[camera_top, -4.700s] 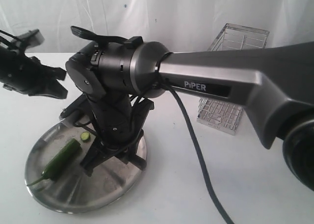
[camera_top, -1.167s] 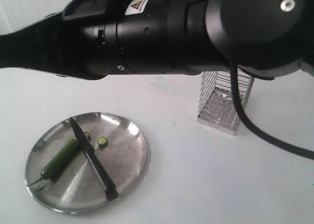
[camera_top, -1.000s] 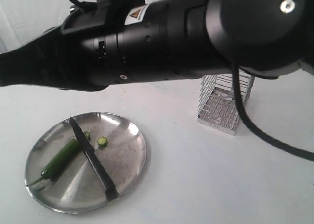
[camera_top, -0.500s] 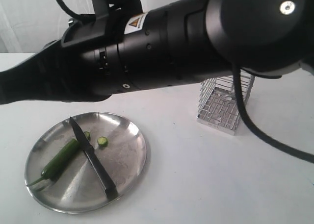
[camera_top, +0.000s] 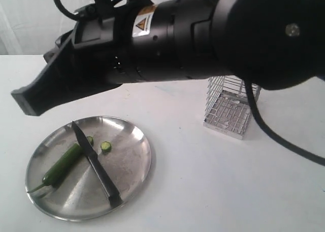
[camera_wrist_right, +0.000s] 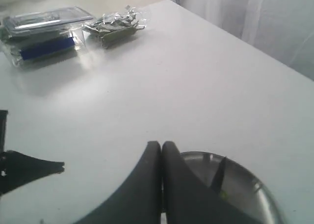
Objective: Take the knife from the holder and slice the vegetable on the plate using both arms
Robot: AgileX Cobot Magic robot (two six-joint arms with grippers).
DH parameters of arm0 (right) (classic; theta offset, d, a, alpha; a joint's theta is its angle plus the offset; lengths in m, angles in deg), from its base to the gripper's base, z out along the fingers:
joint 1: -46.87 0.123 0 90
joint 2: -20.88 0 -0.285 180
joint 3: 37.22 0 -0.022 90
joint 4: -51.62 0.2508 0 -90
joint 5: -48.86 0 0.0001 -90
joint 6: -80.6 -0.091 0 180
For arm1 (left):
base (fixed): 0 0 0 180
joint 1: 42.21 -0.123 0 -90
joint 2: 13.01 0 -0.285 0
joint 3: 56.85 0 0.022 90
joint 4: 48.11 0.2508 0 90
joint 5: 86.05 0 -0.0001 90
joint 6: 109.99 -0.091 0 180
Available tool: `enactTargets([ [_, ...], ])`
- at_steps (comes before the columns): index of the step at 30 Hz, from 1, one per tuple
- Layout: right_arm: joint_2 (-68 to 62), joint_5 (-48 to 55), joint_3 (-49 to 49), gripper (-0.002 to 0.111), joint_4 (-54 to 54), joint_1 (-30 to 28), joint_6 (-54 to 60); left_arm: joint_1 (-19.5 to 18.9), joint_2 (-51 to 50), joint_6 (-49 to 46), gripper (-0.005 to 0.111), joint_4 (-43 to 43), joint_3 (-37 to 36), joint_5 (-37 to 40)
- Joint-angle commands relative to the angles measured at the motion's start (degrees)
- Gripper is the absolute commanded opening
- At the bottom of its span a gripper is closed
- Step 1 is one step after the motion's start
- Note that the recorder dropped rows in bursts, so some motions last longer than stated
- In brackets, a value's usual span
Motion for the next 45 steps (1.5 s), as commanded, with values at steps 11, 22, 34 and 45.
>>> enactTargets([
  [11,11.44,5.29,6.88,0.0,-7.96,-16.63,0.16,-0.08,0.17,0.47,0.0,-0.38,-0.38,-0.03],
  [22,38.74,7.81,26.61,0.0,-14.22,-34.82,-0.57,-0.08,0.17,0.47,0.0,-0.38,-0.38,-0.03],
  [34,60.04,6.12,51.19,0.0,-18.2,-44.38,-10.7,-0.08,0.17,0.47,0.0,-0.38,-0.38,-0.03],
  [45,75.62,-0.2,66.96,0.0,-18.2,-53.52,-11.81,-0.08,0.17,0.47,0.0,-0.38,-0.38,-0.03],
])
